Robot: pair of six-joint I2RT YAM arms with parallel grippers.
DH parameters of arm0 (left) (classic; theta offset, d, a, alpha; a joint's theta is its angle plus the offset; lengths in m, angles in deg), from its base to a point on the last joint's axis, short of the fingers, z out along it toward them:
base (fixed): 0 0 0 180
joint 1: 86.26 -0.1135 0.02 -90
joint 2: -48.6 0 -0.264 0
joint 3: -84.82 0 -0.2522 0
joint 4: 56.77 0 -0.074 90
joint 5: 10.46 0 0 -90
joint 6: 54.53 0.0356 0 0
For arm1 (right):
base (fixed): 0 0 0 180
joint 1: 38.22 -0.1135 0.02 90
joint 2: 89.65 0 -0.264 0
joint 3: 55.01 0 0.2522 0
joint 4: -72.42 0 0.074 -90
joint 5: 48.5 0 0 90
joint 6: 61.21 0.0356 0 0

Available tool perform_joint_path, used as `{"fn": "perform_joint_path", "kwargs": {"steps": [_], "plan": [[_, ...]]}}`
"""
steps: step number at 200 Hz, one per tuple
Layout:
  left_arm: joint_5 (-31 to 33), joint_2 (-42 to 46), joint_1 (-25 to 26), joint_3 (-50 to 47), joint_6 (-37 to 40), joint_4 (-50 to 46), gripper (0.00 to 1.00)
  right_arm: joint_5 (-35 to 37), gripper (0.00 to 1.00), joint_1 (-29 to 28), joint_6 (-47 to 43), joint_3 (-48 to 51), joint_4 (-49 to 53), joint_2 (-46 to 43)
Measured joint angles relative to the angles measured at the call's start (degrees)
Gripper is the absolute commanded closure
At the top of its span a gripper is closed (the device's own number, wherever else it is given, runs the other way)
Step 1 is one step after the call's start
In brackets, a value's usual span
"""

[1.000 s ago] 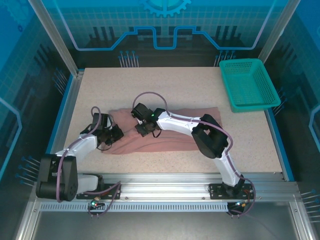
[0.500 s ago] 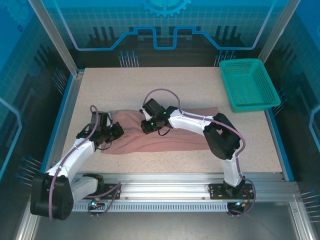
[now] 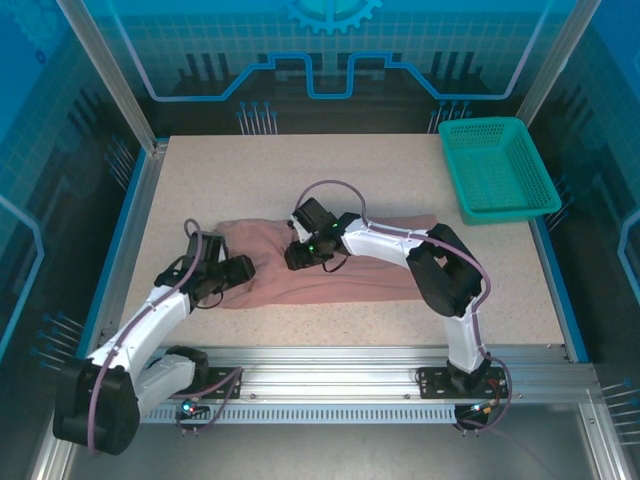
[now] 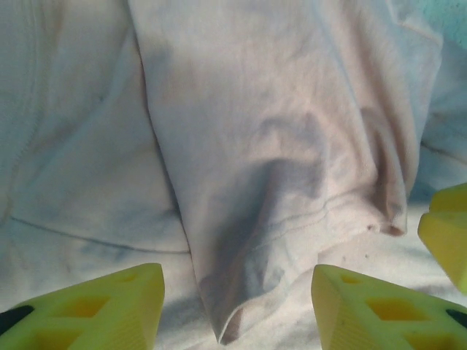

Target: Fold the inside-out t-shirt

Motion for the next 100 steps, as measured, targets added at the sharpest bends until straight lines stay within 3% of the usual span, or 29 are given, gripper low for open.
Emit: {"fn": "perform_joint_path", "kwargs": {"steps": [50, 100], "plan": [[0.7, -13.3, -8.1, 4.7, 0.0, 9.0, 0.42, -0.7, 0.65, -0.3, -1.7, -5.3, -1.9, 0.9], [-0.4, -29.6, -9.5, 12.5, 0.2, 15.6, 0.51, -2.1, 0.65, 0.3, -1.7, -11.8, -2.9, 8.2]]}}
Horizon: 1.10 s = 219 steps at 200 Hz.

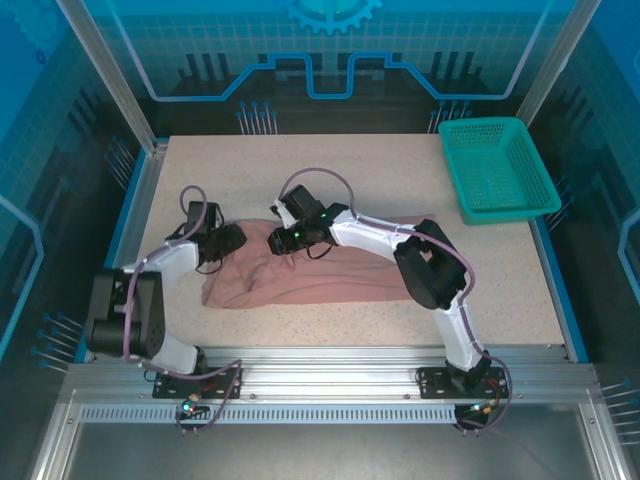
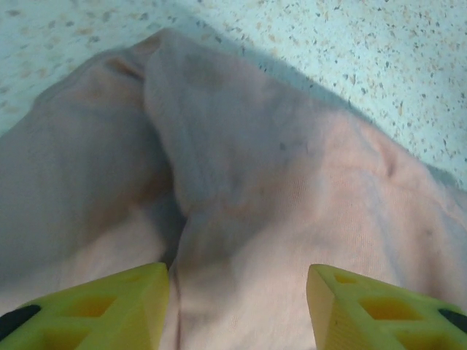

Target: Fold the inside-out t-shirt

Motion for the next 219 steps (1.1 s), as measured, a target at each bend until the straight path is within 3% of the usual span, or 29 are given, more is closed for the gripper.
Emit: {"fn": "perform_joint_path", "kwargs": {"steps": [67, 117, 137, 187, 219], "plan": [[-4.5, -10.6, -3.2, 7.3, -0.7, 1.6, 0.81, -0.8, 0.65, 3.9, 0.0, -2.4, 3.8, 5.1], [-8.5, -14.4, -6.9, 12.3, -0.9, 0.8, 0.86, -1.1, 0.63, 5.0, -1.2, -3.6, 5.4, 5.9], [-9.9, -15.8, -7.9, 14.1, -0.6, 0.0, 0.83, -1.1, 0.63, 4.9, -2.6, -3.6, 5.6, 5.7], [-11.0, -16.7, -9.5, 15.8, -0.9, -1.2, 0.50, -1.0, 0.63, 4.4, -5.4, -0.1, 5.9, -0.6], [-10.5, -11.3, -9.4, 12.0, -1.3, -1.2, 0.44, -1.6, 0.66, 2.7, -5.6, 0.0, 4.7, -3.0]]}}
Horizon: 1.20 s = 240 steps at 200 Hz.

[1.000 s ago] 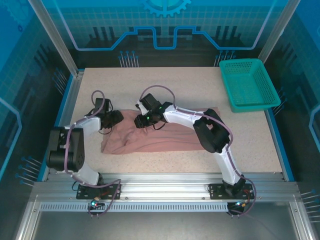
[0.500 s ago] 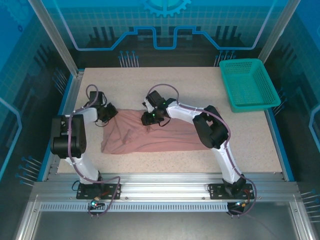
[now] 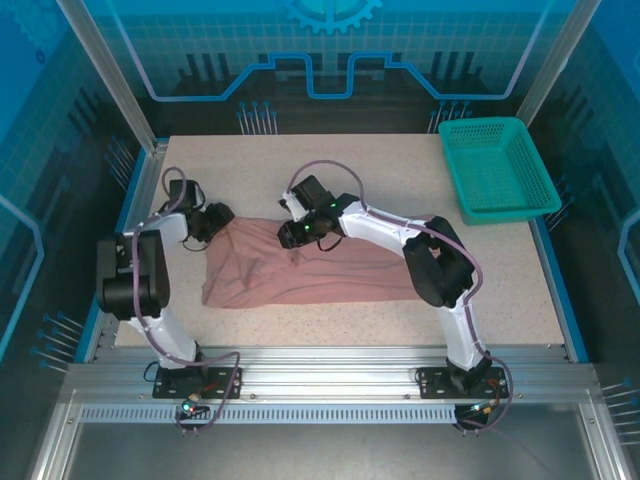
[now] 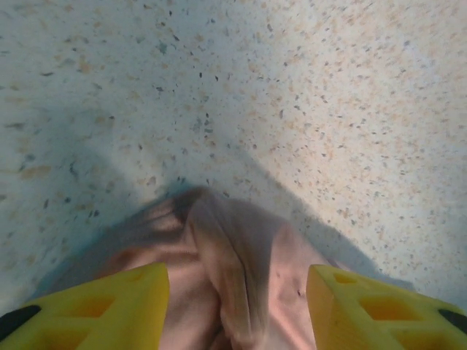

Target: Fold the inside-out t-shirt

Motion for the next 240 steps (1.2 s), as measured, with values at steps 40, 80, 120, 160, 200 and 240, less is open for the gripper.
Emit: {"fn": "perform_joint_path", "kwargs": {"steps": [40, 80, 120, 160, 200, 240], "plan": [[-0.5, 14.6, 1.9, -10.7, -2.7, 1.4, 0.44, -1.4, 0.69, -1.4, 0.4, 0.0, -0.3, 1.5], [-2.1, 20.9, 8.4, -18.5, -4.4, 1.7, 0.43, -2.8, 0.69, -1.2, 2.4, 1.8, -0.2, 4.7], [4.0, 25.2, 7.4, -19.8, -3.8, 0.0, 0.36, -5.4, 0.64, -0.3, 3.7, 3.8, -2.2, 5.3], [5.6, 25.9, 5.0, -19.6, -3.7, 0.0, 0.32, -5.6, 0.57, 0.0, 2.6, 8.9, -3.2, 0.3], [3.4, 23.1, 5.8, -16.2, -2.9, -0.3, 0.32, -5.1, 0.50, 4.2, 0.7, 18.7, -3.5, -12.0], [0.9, 18.7, 9.9, -14.8, -2.1, -0.2, 0.31, -2.2, 0.43, 15.9, -0.8, 29.8, -2.6, -22.1]]}}
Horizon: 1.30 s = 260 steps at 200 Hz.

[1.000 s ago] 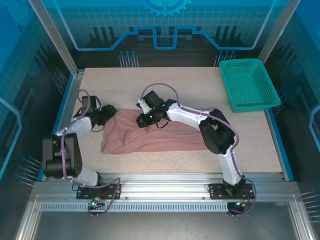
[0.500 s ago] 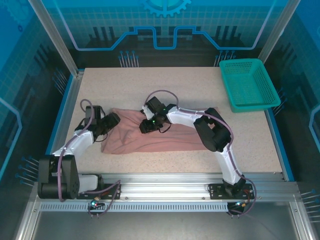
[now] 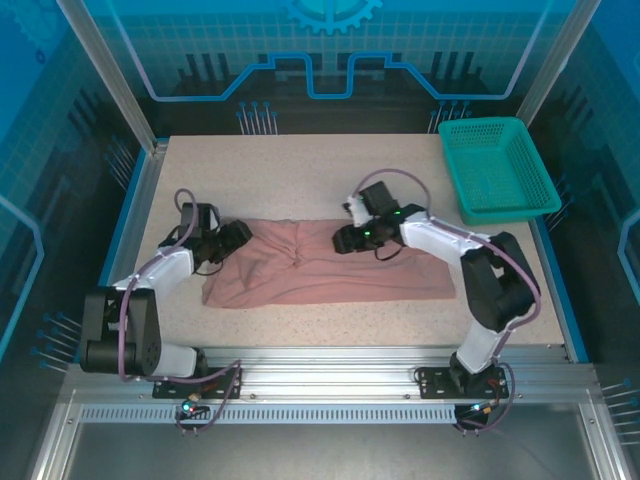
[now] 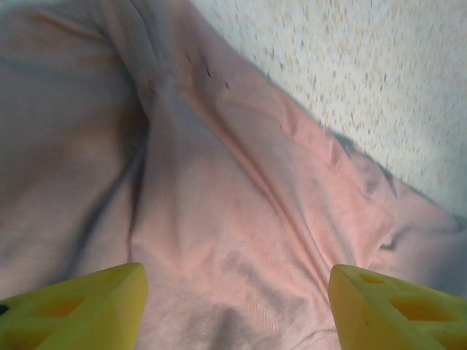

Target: Fold the inside-out t-shirt

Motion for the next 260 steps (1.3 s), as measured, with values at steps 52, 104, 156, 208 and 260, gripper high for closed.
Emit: {"fn": "perform_joint_path", "kwargs": {"steps": [52, 104, 156, 208, 260], "plan": [[-1.2, -5.3, 3.4, 0.3, 0.3, 0.6, 0.31, 2.3, 0.38, 13.2, -0.2, 5.5, 1.1, -0.8], [-1.3, -12.1, 6.6, 3.9, 1.4, 1.1, 0.31, 2.6, 0.42, 19.7, 0.9, 3.5, 2.0, 4.1], [-2.6, -17.9, 10.8, 10.4, 2.2, 1.9, 0.30, 3.3, 0.42, 27.4, 2.6, 4.0, 4.2, 3.4], [4.7, -13.5, 10.3, 13.7, 7.8, -2.1, 0.19, 3.7, 0.36, 24.1, 1.4, 4.5, 4.1, -3.9], [7.9, -9.1, -1.6, 10.1, 7.5, -4.3, 0.01, 4.5, 0.24, 12.6, -2.4, 4.0, 1.6, -8.4]]}}
